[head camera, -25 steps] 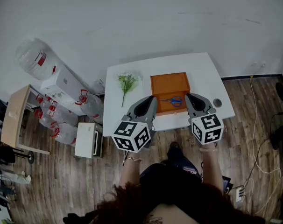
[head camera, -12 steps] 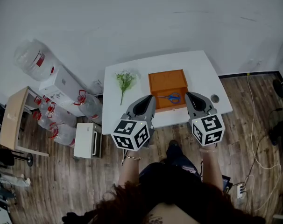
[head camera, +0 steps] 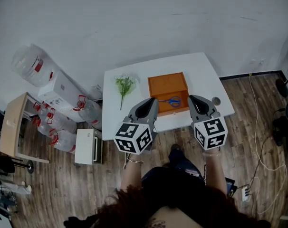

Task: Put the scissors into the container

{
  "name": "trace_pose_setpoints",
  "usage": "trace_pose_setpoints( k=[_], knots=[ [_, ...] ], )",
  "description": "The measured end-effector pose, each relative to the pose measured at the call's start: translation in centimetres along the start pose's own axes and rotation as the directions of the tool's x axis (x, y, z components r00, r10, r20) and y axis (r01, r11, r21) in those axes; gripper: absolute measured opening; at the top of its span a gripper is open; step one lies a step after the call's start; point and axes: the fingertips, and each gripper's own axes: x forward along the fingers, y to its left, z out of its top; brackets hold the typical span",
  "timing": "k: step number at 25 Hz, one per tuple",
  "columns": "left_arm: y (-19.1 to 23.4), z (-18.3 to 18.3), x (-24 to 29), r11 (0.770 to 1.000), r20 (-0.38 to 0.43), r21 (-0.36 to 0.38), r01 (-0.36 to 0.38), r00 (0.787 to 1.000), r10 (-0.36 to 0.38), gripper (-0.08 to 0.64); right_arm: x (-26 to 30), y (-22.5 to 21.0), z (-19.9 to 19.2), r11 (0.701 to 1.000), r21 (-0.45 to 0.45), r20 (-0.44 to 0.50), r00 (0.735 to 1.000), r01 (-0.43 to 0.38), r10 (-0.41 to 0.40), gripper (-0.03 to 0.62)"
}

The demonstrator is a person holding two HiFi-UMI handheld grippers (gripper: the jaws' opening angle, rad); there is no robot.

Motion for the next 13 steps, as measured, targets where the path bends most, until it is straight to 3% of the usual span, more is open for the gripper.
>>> trace_pose_setpoints(
  k=[13],
  knots=[
    [-0.1, -0.5, 2.6, 1.000, -0.020, -0.026, 0.016, 1.000, -0.017, 0.025, 1.4, -1.2, -0.6, 0.999, 0.030, -0.003, 1.000, -0.015, 0.015, -0.002]
  ],
)
